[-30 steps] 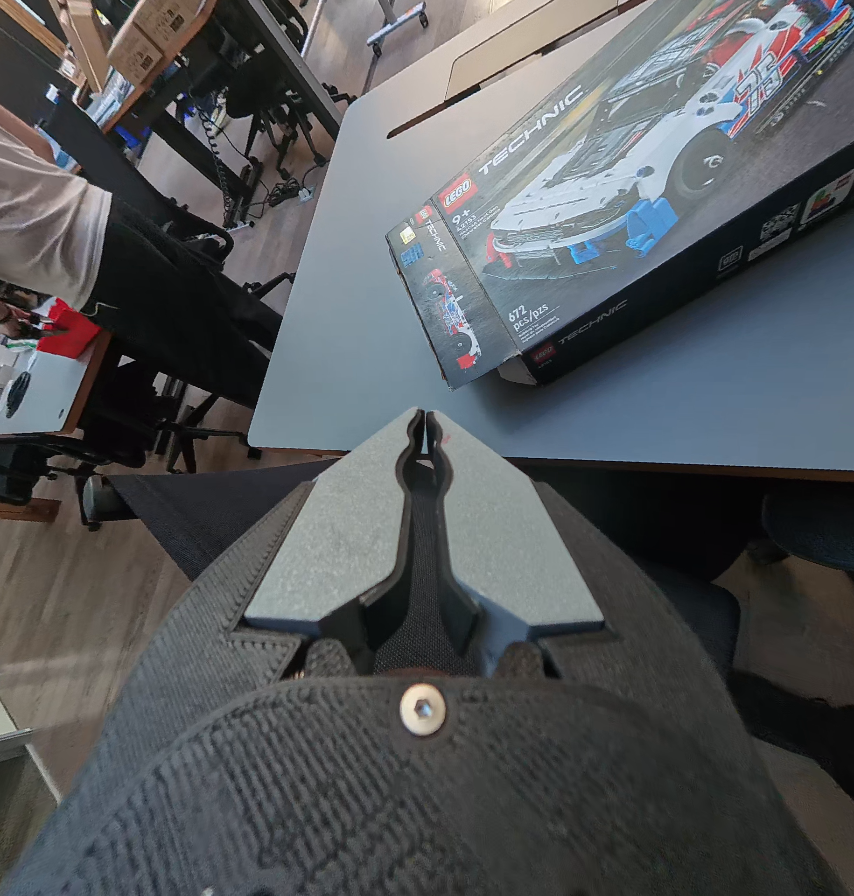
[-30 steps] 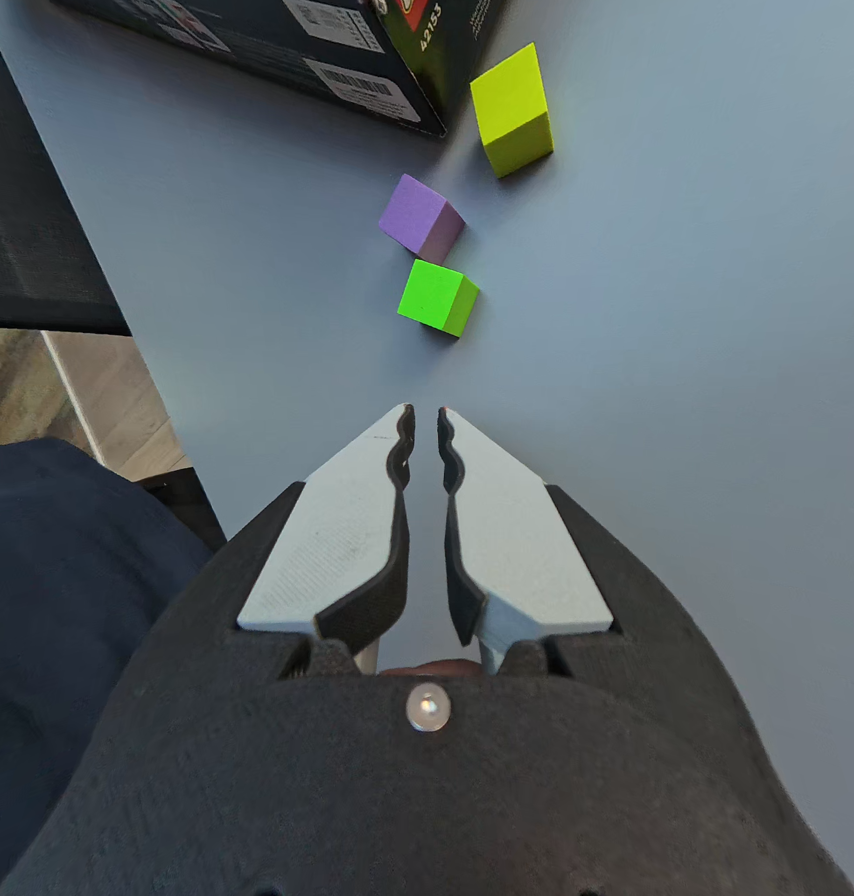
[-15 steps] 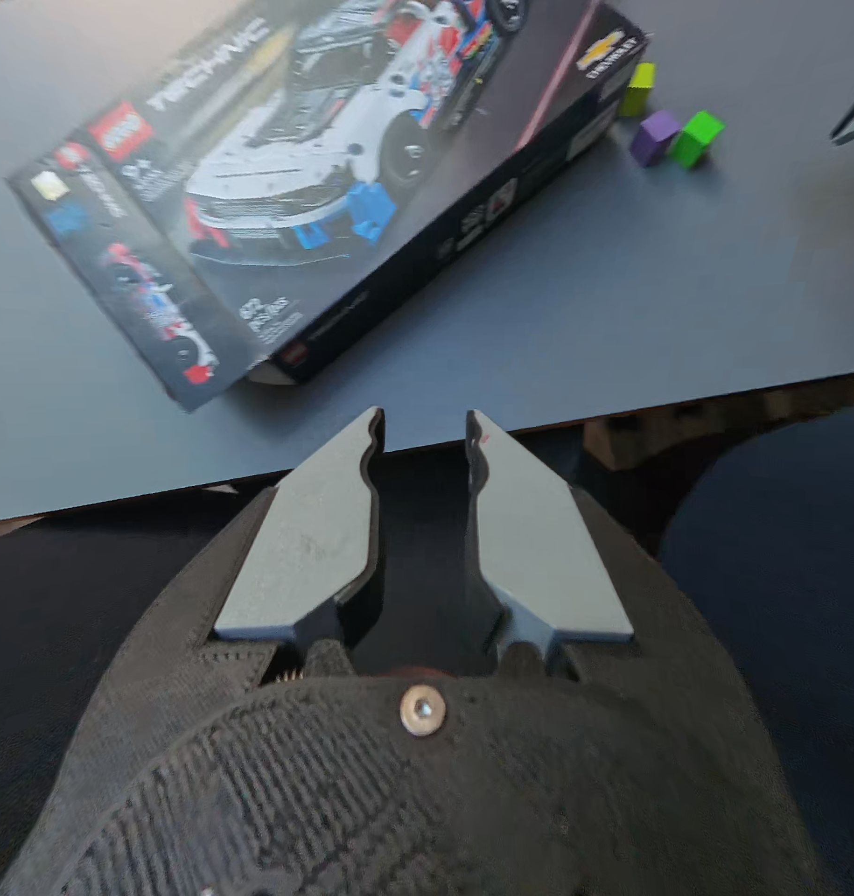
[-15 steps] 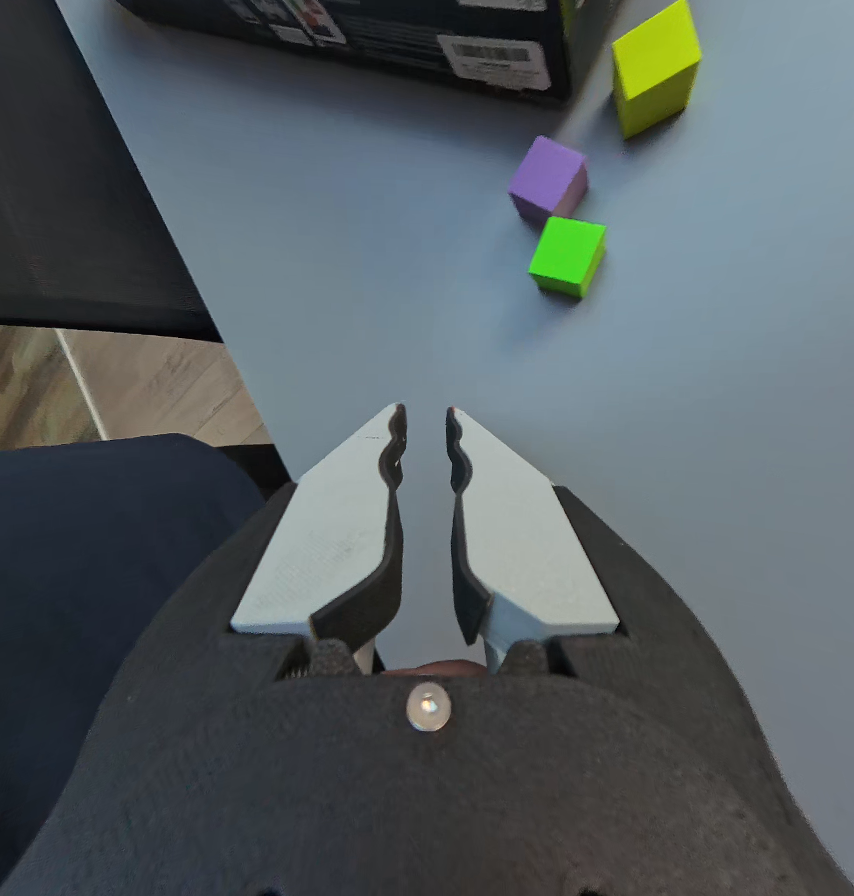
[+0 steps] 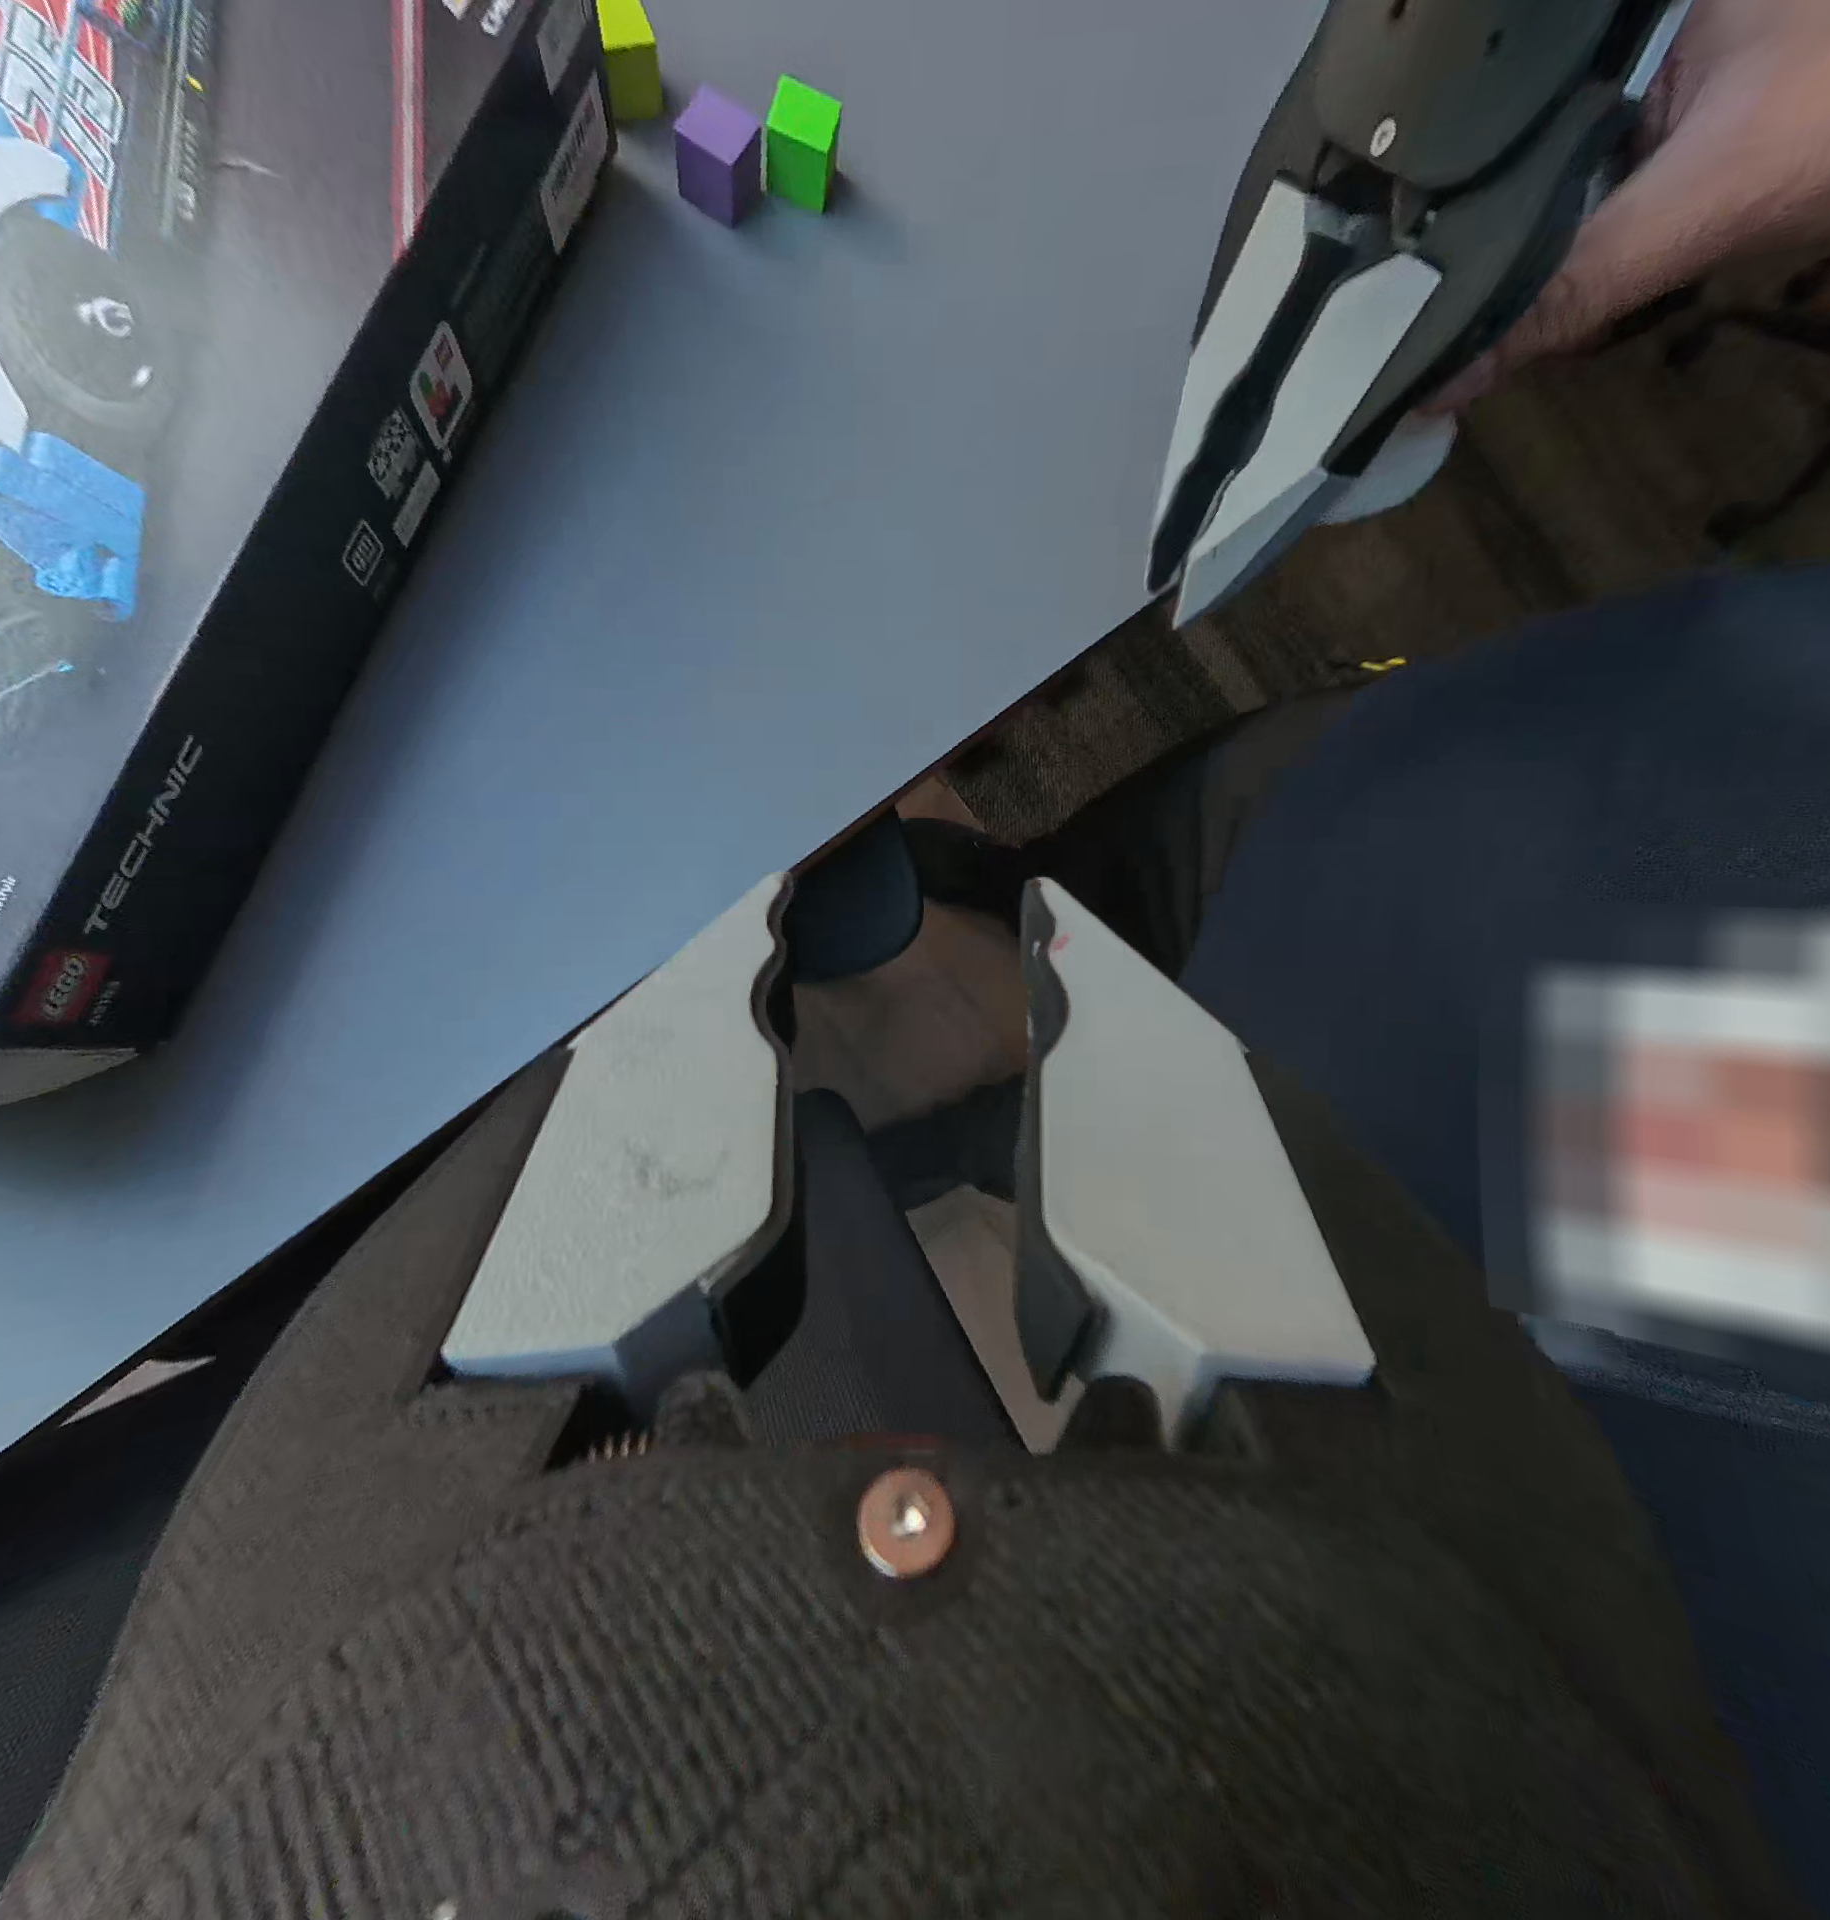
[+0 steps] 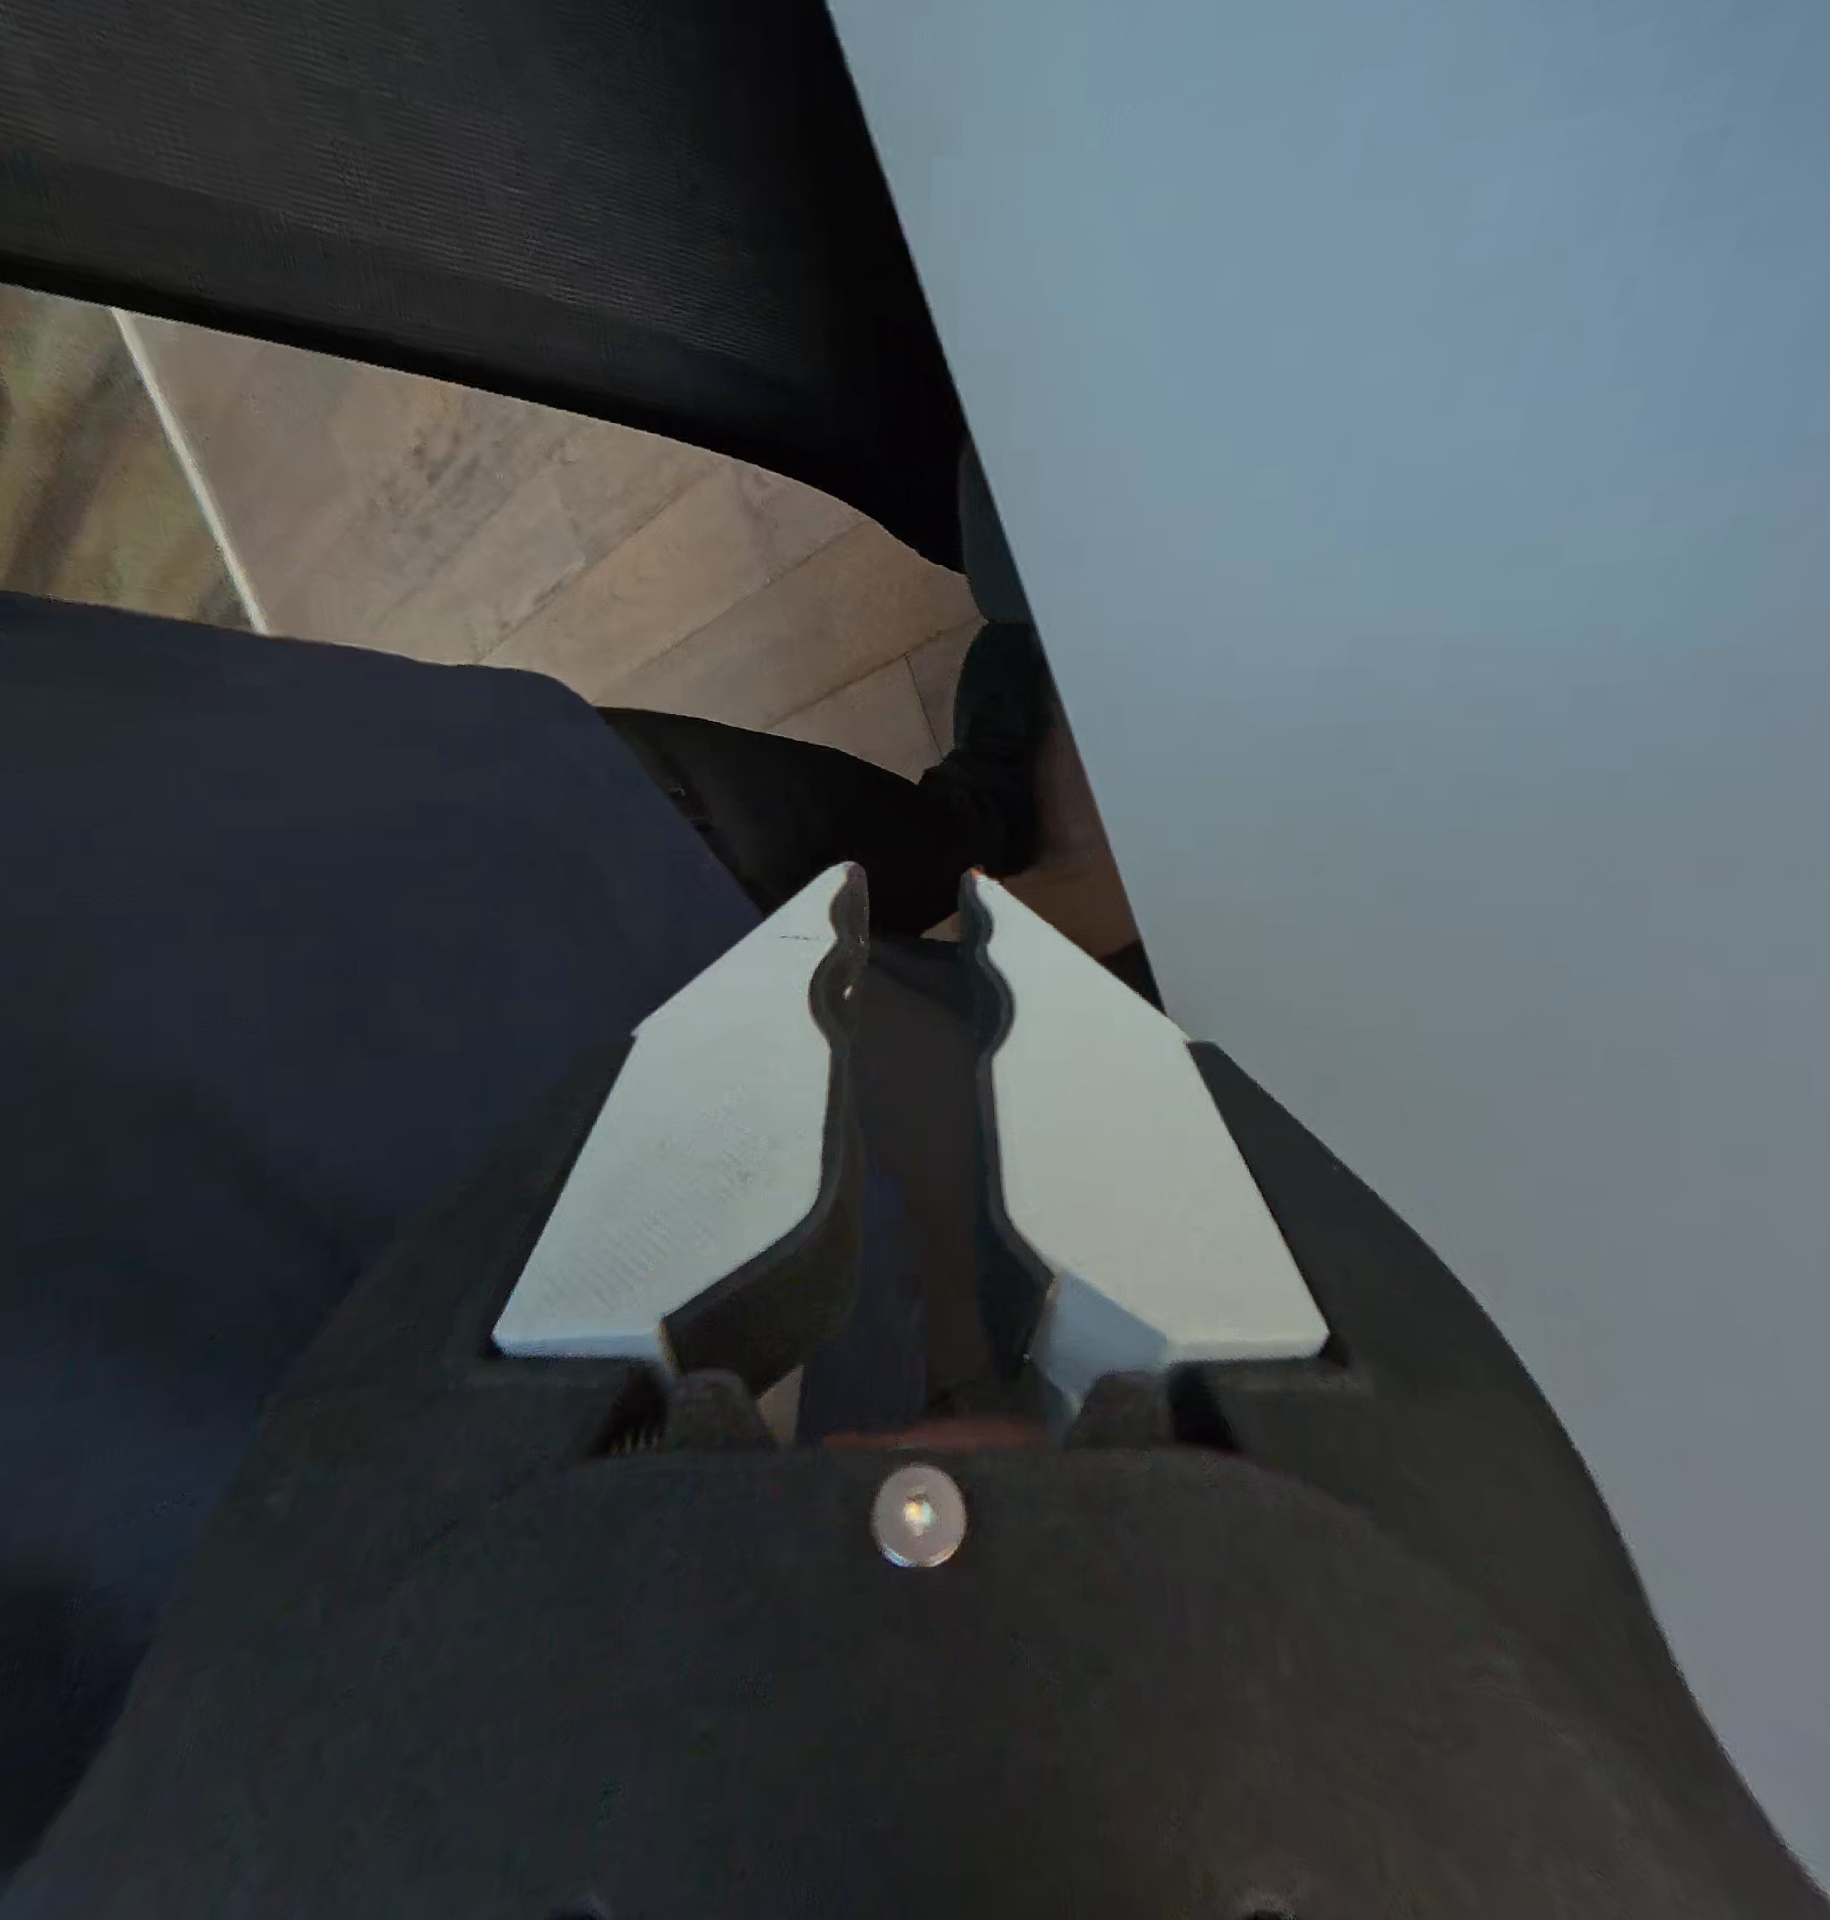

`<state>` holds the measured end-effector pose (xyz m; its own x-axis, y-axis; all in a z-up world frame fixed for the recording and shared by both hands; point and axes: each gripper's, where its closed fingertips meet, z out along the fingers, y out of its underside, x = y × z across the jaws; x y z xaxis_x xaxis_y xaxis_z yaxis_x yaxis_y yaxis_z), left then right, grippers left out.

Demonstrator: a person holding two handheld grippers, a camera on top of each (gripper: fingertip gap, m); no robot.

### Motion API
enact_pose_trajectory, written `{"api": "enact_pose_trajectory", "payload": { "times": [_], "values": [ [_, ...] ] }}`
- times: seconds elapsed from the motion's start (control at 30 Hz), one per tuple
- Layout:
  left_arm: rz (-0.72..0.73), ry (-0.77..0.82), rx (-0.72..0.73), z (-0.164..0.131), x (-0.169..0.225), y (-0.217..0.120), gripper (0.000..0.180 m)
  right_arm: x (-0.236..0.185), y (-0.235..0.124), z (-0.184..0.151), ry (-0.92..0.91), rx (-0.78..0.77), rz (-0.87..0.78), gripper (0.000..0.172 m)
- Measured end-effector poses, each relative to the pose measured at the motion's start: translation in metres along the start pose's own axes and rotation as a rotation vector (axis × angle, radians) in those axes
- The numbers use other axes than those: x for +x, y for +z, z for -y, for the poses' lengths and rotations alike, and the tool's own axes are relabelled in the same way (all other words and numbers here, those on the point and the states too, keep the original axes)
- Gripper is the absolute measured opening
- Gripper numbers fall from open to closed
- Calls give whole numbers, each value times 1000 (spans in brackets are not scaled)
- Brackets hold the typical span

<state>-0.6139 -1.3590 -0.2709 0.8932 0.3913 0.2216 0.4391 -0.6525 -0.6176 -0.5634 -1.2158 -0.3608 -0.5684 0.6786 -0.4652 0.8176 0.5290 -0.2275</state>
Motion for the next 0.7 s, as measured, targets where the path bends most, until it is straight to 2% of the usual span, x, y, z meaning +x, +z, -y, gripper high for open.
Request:
{"api": "enact_pose_trajectory", "payload": {
  "times": [0.1, 0.23, 0.33, 0.4, 0.47, 0.53, 0.57, 0.7],
  "values": [
    [-7, -40, 42, 2, -7, -4, 35, -2, 3, 1, -26, 17, 25, 4],
    [53, -87, -3, -18, -33, -1, 32, 37, -9, 7, 149, 107, 49, 2],
    [43, -186, -7, -22, -41, -2, 33, 67, -27, 8, 135, 172, -6, 1],
    [71, -206, -13, -22, -48, -2, 33, 93, -38, 5, 88, 191, -105, 0],
    [158, -224, -64, -25, -59, -9, 34, 135, -61, 5, 15, 240, -327, 0],
    [271, -249, -45, -12, -69, -22, 34, 170, -95, 12, -101, 337, -553, 0],
    [301, -279, -9, -1, -68, -27, 33, 180, -107, 14, -149, 373, -603, 0],
    [382, -356, 88, 42, -61, -12, 32, 222, -118, -3, -127, 351, -556, 4]
  ]
}}
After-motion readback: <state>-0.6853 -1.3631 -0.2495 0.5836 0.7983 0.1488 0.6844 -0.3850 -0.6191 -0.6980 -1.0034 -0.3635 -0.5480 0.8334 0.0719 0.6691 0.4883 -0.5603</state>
